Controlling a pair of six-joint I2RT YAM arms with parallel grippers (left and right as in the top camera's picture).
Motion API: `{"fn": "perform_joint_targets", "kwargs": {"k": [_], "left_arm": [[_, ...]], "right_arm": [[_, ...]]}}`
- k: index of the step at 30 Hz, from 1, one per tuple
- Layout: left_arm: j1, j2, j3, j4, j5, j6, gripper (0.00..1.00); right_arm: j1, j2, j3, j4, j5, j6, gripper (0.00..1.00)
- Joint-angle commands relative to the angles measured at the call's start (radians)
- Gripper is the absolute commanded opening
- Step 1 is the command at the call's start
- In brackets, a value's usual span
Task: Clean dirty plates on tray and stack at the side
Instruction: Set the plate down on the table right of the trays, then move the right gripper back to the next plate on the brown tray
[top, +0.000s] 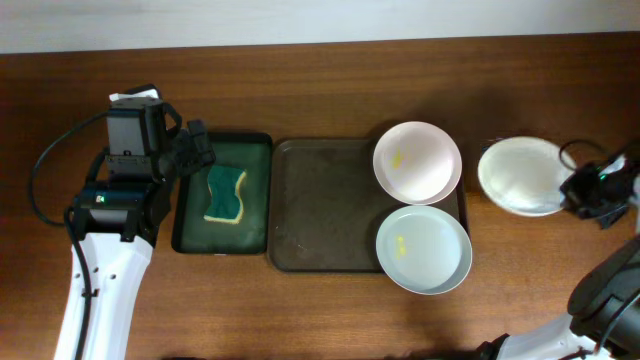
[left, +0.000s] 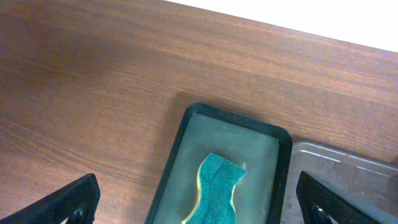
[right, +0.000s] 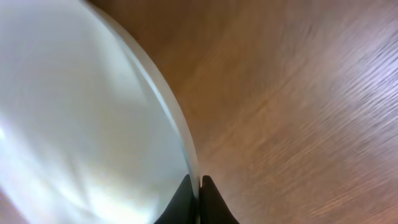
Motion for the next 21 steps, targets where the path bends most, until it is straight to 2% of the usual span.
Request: {"fn": "perform_joint_targets", "kwargs": {"k": [1,7,9,10,11,13,15,19,21], "left_arm": [[-0.002,0.003,0.002,0.000,0.007,0.008,0.99],[-0.002,0.003,0.002,0.000,0.007,0.008,0.99],[-0.002,0.003,0.002,0.000,0.007,0.008,0.99],[-0.002,0.003,0.002,0.000,0.007,0.008,0.99],[-0.002,0.003,0.002,0.000,0.007,0.008,1.00],[-0.002,0.003,0.002,0.000,0.007,0.008,0.99],[-0.002,0.003,0.002,0.000,0.007,0.008,1.00],[-0.002,0.003,0.002,0.000,0.007,0.008,1.00],[-0.002,0.003,0.002,0.000,0.007,0.008,1.00]], "right_arm": [[0.018,-0.020,-0.097,0.066,0.007,0.029,0.04],[0.019,-0.019,-0.151,0.110,0.008,0.035,0.06],[0.019,-0.019,-0.151,0.114,0.005,0.035,0.14],[0.019,-0.019,-0.151,0.101,-0.001,0.035,0.34],[0.019,-0.019,-0.148,0.084,-0.001,0.035,0.40],[0.027,-0.019,-0.098,0.034,-0.024,0.014,0.45],[0.085,-0.019,0.028,-0.074,-0.042,-0.079,0.58],[0.278,-0.019,0.141,-0.134,-0.108,-0.262,0.65],[0.382,-0.016,0.131,-0.084,-0.076,-0.291,0.62]]}}
